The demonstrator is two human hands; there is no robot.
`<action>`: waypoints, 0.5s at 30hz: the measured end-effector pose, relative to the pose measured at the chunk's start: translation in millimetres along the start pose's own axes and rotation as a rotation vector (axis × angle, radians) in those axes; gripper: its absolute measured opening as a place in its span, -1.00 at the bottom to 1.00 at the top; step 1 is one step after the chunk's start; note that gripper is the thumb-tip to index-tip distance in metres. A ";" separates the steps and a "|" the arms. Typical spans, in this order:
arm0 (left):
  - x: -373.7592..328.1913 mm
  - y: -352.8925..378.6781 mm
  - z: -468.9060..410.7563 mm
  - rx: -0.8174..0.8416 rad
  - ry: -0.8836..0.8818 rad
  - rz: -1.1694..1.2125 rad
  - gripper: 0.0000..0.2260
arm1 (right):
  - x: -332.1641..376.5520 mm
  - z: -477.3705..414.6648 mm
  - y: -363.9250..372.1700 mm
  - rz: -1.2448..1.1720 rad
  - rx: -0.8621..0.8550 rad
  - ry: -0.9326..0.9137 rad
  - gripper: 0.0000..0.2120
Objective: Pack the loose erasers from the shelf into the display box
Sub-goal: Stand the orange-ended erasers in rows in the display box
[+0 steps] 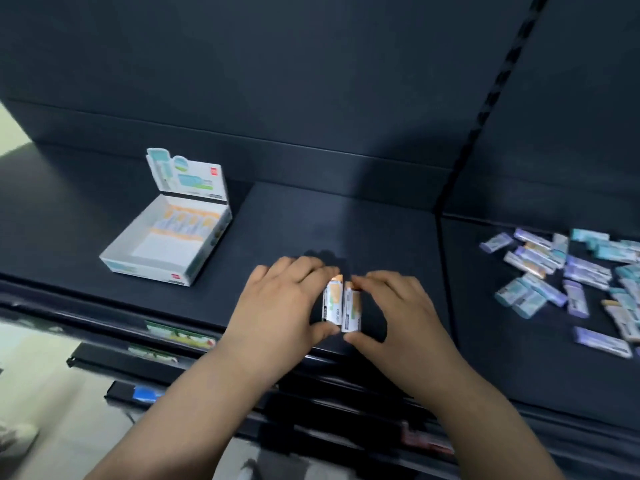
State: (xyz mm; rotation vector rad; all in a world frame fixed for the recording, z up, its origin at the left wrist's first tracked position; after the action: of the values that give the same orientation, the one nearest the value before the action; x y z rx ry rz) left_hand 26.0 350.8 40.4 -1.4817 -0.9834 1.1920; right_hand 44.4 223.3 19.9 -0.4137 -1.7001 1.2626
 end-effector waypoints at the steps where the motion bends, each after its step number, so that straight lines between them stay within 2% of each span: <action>1: 19.1 -4.1 3.5 -0.009 0.000 -0.002 -0.37 | 14.8 -10.6 10.0 -0.004 -0.003 -0.002 -0.39; 7: 89.4 -16.3 17.0 0.026 0.009 0.051 -0.41 | 68.5 -52.9 36.6 0.031 -0.028 0.009 -0.40; 15: 112.4 -20.7 9.9 0.025 0.023 0.029 -0.39 | 78.0 -73.7 45.6 -0.008 -0.015 0.030 -0.39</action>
State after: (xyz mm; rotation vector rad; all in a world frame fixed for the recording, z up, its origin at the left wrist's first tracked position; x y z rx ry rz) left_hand 38.1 464.8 36.7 -1.4913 -0.9312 1.2012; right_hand 55.3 339.4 19.1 -0.4325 -1.6849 1.2328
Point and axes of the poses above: each hand's wrist, its own z-axis away from the middle knuckle, its own y-axis out of the palm, x = y × z, the point moved 8 cm from there along -z, towards the middle knuckle, and after that the axes turned 12 degrees about x, right-handed, at the moved point
